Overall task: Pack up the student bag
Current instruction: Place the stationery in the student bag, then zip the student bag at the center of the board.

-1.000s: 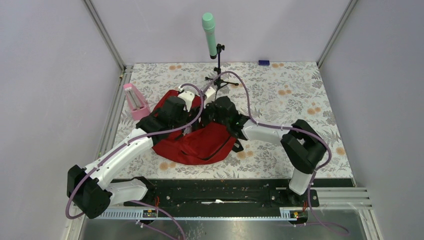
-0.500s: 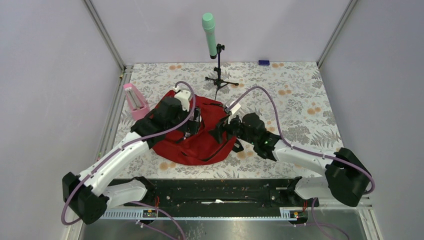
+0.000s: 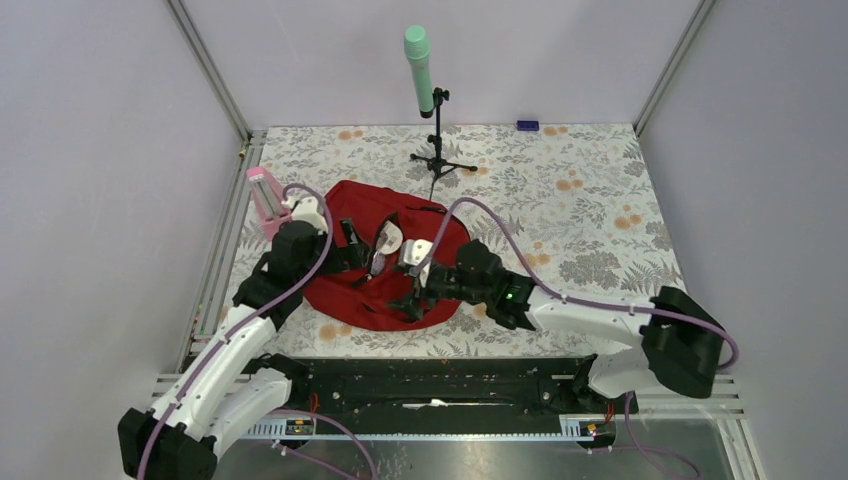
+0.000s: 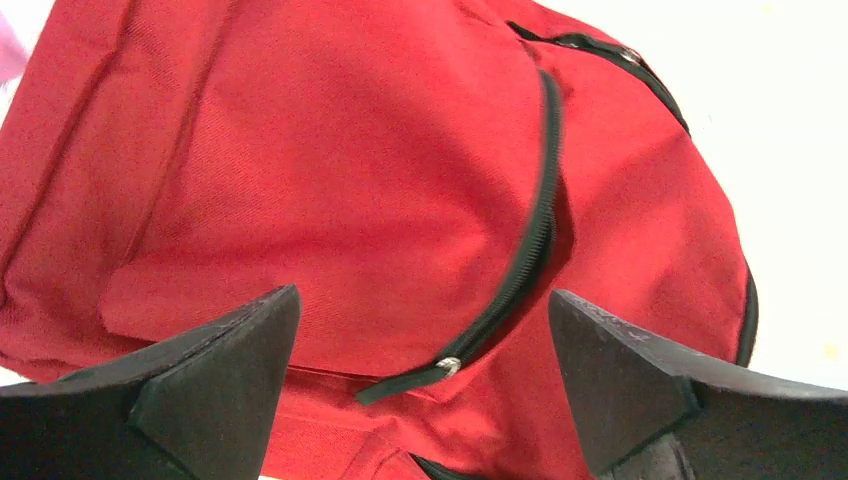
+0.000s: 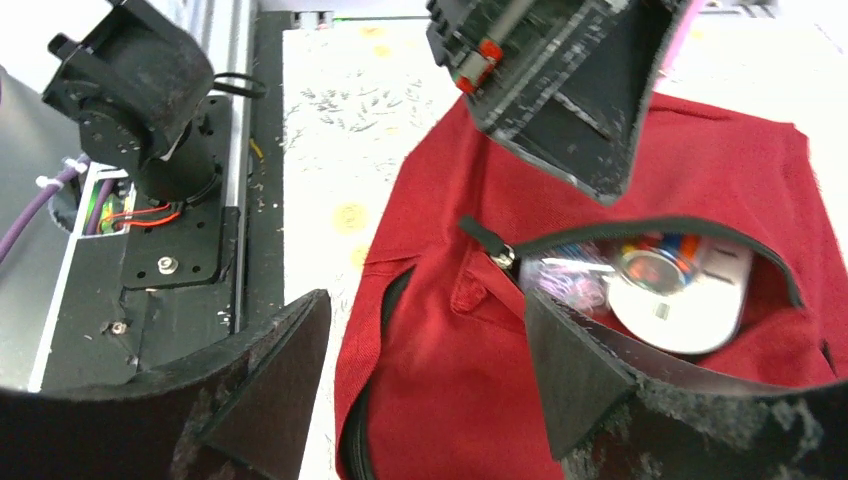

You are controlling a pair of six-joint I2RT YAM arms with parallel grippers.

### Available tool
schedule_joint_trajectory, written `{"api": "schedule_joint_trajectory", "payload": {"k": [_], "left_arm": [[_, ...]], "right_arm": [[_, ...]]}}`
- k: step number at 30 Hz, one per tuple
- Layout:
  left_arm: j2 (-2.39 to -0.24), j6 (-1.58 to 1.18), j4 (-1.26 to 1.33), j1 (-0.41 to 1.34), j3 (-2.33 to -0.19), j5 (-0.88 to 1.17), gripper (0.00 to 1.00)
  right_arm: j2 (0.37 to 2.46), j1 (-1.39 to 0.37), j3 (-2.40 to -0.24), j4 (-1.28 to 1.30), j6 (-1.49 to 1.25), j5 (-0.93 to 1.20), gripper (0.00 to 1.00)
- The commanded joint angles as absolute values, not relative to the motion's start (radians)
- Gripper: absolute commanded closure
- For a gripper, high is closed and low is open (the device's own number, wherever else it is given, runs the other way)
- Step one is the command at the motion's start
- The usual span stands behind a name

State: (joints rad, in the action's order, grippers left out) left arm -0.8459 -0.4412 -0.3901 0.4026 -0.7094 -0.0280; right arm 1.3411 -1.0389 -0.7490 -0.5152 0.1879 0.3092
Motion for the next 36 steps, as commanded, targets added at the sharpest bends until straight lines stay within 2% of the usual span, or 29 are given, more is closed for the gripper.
{"api": "schedule_joint_trajectory", "payload": {"k": [1,8,15,25,36], "left_arm": [[-0.763,-0.582,-0.193,0.312,-0.604,-0.005,0.01],[-0.684,-0.661,-0.092,0.242,-0.466,-0.038,0.01],[-0.689,-0.719,-0.005,0.164,-0.358,0.057,0.01],[-0.725,-0.761,0.086,0.132,-0.301,0.098,0.01],[-0.693,-0.744,0.046,0.132,-0.295,0.087,0.01]], "right_arm": [[1.450,-1.062,-0.857,-0.571,0.327,0.440,0.24],[1.653,-1.078,-1.034,-0.498,0.414,0.466,0.28],[1.799,-1.099,-1.193,-0.319,0.562,0.389,0.38],[1.859,-1.102,-1.217,-0.216,0.700,0.288,0.43],[1.926,-1.104,-1.211,-0.381,0.673,0.116,0.54]]}}
